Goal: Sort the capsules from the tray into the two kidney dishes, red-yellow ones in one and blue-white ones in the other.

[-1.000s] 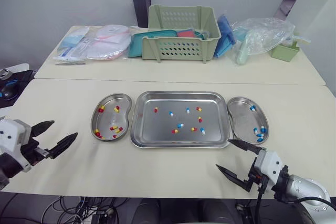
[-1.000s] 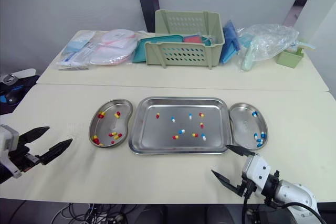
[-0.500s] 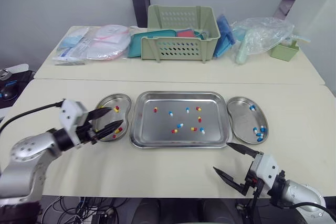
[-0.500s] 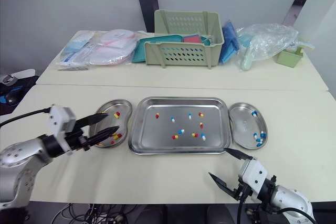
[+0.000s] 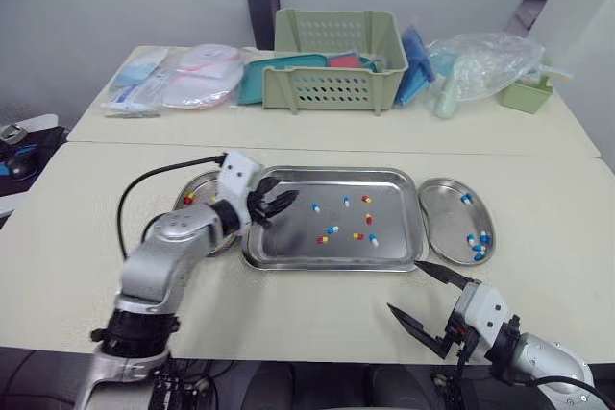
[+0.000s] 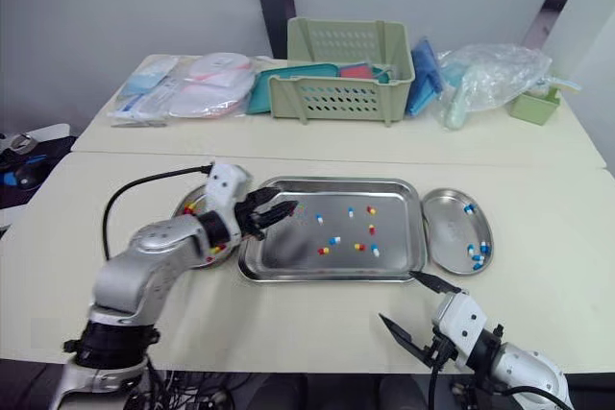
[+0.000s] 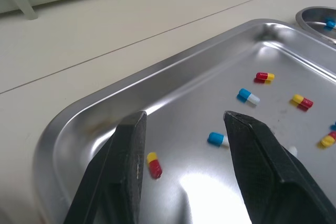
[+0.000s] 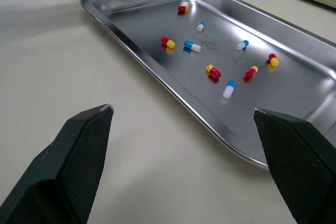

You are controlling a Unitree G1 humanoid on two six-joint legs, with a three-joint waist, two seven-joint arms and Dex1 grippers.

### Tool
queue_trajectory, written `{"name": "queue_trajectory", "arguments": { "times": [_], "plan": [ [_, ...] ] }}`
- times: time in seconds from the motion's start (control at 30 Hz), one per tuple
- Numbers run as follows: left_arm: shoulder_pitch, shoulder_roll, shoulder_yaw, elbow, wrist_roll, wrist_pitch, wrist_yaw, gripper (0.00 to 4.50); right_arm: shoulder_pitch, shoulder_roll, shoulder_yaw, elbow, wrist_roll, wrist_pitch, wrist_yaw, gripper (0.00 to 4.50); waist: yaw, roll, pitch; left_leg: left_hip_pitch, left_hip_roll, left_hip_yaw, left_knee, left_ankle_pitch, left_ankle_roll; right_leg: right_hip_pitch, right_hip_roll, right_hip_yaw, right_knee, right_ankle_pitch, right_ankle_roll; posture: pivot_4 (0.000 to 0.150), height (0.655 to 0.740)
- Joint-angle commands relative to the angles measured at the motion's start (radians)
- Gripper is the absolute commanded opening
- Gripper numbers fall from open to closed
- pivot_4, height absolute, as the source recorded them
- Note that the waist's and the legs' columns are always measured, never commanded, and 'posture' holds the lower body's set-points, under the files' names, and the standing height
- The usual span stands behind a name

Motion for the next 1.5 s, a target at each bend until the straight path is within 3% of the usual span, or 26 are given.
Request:
{"name": "queue_trajectory", "arguments": {
  "times": [0.03,0.3,0.77,0.87,1.07,1.33,1.5],
  "plan": [
    [-0.03,-0.015,-0.011,-0.034,0.028,0.063,0.06,2.38,0.011,0.004,-0.001,-0.047,0.001,0.002,-0.013,4.5,-0.003,0.0,0.0,0.0,0.0,0.0,0.0,0.0,0.0,0.0,0.0,0.0,0.0,0.0,0.0,0.15,0.74],
    [-0.069,-0.066,-0.047,0.02,0.089,0.143,0.145,2.38,0.019,0.002,0.005,-0.064,-0.004,0.017,-0.026,4.5,-0.001,0.0,0.0,0.0,0.0,0.0,0.0,0.0,0.0,0.0,0.0,0.0,0.0,0.0,0.0,0.15,0.74],
    [-0.066,-0.113,-0.065,0.133,0.149,0.158,0.172,2.38,0.025,0.001,0.007,-0.088,-0.003,0.046,-0.033,4.5,0.0,0.001,-0.001,0.0,0.0,0.0,0.0,0.0,0.0,0.0,0.0,0.0,0.0,0.0,0.0,0.15,0.74],
    [-0.064,-0.116,-0.067,0.145,0.152,0.16,0.165,1.86,0.028,0.002,0.007,-0.098,-0.002,0.057,-0.038,4.5,0.0,0.002,-0.002,0.001,0.0,0.0,0.0,0.0,0.0,0.0,0.0,0.0,0.0,0.0,0.0,0.15,0.74],
    [-0.074,-0.094,-0.087,0.161,0.167,0.134,0.125,0.02,0.034,0.003,0.004,-0.11,0.004,0.076,-0.044,4.5,0.0,0.003,-0.003,0.001,0.0,0.0,0.0,0.0,0.0,0.001,0.0,0.0,0.0,0.0,0.0,0.15,0.74],
    [-0.074,-0.069,-0.054,0.11,0.157,0.058,0.076,0.02,0.03,0.002,0.006,-0.111,0.004,0.081,-0.049,4.5,-0.001,0.003,-0.003,0.001,0.0,0.0,0.0,0.0,0.0,0.0,0.0,0.0,0.0,0.0,0.0,0.15,0.74],
    [-0.08,-0.002,0.048,0.025,0.082,0.06,0.003,0.02,0.028,0.0,0.007,-0.111,0.005,0.079,-0.046,4.5,-0.002,0.003,-0.003,0.0,0.0,0.0,0.0,0.0,0.0,0.0,0.0,0.0,0.0,0.0,0.0,0.15,0.74]
  ]
}}
